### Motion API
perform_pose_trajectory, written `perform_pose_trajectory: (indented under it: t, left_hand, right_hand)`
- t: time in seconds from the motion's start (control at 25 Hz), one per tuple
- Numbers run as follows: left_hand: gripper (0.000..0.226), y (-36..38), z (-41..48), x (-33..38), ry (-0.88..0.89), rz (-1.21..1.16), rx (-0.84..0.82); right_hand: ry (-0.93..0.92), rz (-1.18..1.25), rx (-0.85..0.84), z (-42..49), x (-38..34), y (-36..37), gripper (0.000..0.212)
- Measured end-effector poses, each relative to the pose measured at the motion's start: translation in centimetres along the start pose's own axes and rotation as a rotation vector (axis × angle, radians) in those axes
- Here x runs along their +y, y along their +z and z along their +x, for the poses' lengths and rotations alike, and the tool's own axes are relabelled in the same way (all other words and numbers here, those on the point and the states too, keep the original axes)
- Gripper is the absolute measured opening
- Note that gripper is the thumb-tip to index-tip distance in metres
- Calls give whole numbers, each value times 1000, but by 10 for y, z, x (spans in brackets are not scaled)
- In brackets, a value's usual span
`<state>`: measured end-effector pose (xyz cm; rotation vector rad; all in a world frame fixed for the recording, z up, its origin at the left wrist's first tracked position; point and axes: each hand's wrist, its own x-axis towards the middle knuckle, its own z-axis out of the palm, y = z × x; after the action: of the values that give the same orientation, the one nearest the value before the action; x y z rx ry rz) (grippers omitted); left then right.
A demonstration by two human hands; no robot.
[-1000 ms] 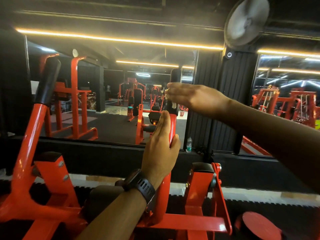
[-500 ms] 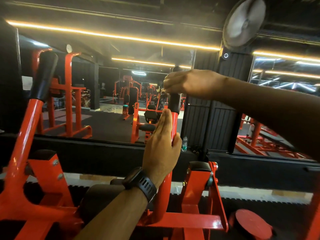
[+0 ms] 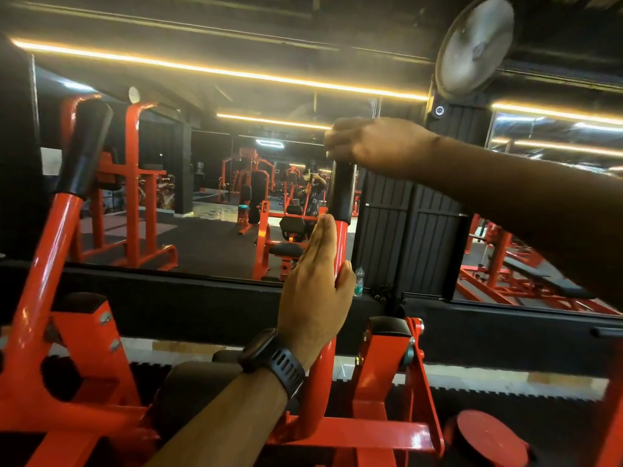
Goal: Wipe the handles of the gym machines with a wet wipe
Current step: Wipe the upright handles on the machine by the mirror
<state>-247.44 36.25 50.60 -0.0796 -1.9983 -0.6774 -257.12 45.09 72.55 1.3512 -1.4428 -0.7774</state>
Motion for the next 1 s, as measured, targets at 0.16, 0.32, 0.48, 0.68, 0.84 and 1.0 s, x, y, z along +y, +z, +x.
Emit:
perform_pose_trajectory:
  t: [0.16,0.32,0.48,0.68,0.84,1.0]
  left_hand:
    - [77,0,-2,3,-1,-22,5]
    - [79,-3,-2,4,-6,-39,3]
    - [78,-4,-2,8,-35,-24,-12]
    - [79,-4,-2,10,-41,-10,-17]
    - [77,-3,-2,9,-60,-9,-25]
    - [77,-3,-3,11,-71,0,-24]
  right_hand:
    - [276,132,159,-11,-25,4,39]
    - [670,454,520,-18,-60,12,16]
    - [1038,682,616,8,-66,13,18]
    - [913,670,593,8,-84,15,14]
    - [1191,810,580,15,-51,3,24]
    - [1386,1071,619,11,-73,11,21]
